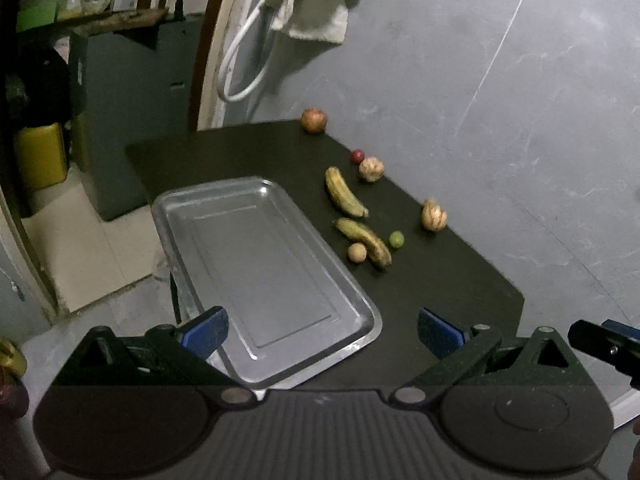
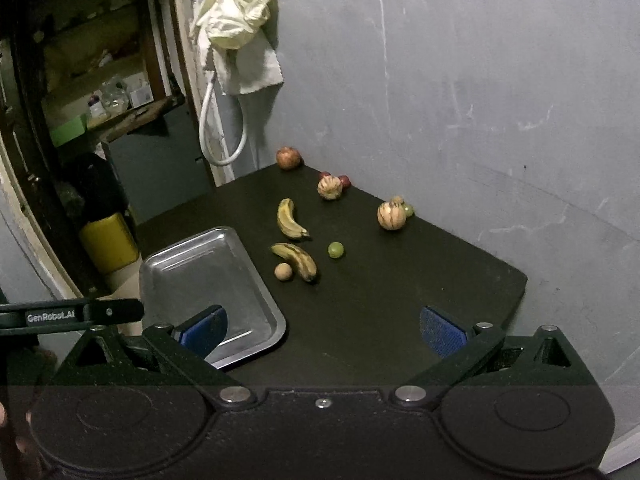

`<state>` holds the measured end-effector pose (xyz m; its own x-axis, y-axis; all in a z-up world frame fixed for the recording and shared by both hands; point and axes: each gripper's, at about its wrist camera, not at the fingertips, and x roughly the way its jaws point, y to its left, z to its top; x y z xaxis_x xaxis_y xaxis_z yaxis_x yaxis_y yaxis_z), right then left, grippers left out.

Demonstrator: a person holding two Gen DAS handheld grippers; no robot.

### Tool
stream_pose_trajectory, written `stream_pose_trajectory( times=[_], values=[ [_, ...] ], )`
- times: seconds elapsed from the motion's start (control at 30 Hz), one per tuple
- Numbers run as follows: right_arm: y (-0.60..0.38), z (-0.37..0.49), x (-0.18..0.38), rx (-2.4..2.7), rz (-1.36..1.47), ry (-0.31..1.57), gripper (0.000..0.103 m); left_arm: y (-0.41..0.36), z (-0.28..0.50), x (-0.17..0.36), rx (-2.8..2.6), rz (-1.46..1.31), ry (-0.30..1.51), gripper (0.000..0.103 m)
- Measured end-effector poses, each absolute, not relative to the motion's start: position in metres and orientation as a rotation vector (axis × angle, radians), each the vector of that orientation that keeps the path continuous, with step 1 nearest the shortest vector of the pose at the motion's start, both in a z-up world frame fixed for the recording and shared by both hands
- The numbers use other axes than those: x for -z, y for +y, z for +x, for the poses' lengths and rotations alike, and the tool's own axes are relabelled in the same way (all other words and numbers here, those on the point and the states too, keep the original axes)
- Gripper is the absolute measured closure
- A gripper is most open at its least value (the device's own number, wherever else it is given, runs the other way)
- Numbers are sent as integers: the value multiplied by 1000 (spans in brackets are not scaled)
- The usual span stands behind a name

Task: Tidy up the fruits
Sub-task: 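Grasp the green grape with the right tool while the left tool grasps a small tan fruit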

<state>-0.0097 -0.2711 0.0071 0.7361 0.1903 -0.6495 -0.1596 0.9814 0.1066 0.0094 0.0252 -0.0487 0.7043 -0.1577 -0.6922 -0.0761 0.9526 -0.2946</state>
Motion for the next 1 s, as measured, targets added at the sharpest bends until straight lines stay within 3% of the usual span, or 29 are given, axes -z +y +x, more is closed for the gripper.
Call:
stream_pose_trajectory(
  times=[0.57,1.0],
  values=[
    [-336,124,23,-258,94,755,1,-31,130,64,-10,-276,844,0],
    [-336,224,77,-459,24,871,1,-81,195,123,88,26,846,5]
  ],
)
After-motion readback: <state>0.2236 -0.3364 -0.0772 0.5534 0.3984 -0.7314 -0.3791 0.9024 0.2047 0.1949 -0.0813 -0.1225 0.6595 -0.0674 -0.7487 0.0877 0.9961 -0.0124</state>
